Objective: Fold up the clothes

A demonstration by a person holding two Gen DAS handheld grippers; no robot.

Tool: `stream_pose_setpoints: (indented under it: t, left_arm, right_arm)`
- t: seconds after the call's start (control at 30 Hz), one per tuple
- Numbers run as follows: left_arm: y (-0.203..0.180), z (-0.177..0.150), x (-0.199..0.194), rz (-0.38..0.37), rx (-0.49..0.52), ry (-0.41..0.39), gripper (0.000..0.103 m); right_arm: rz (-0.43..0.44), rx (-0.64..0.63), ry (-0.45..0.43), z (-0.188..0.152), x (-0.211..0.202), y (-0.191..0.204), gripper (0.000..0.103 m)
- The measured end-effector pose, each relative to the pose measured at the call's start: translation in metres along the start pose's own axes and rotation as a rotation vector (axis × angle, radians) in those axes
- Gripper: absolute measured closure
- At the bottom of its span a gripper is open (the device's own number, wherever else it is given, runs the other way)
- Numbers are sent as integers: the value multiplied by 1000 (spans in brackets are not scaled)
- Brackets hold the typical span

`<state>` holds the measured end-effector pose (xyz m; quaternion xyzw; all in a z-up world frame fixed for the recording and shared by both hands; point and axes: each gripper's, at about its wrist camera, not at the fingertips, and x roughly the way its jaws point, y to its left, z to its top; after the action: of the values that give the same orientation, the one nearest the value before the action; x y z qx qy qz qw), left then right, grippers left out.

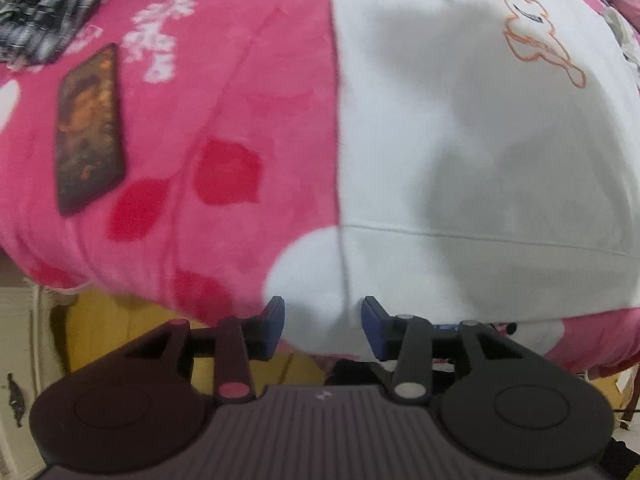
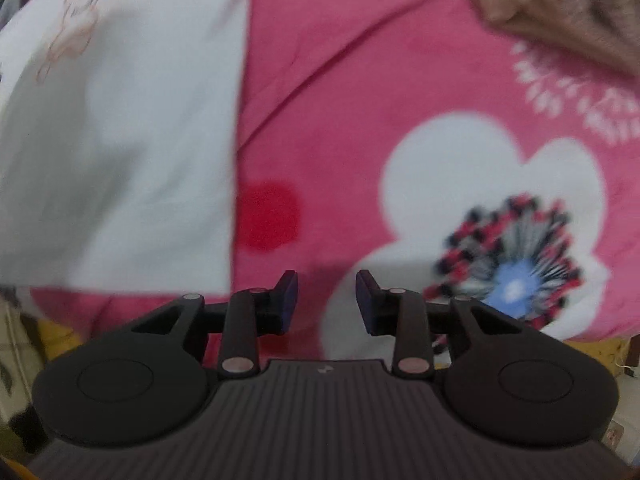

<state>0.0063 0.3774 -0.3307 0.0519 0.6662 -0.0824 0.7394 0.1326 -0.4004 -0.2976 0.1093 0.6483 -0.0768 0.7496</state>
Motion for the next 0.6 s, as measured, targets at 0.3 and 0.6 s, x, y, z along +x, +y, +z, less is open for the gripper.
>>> stream_pose_setpoints:
  t: [0.3,0.6]
  left_arm:
    - [-37,121,-65,81,-84,-350,55]
    - [-29,250,-109,106,-115,-654,44]
  right_arm:
    - [159,-147,-372,137,-81,27,71]
    - [415,-471,-654,278,-153,115,53]
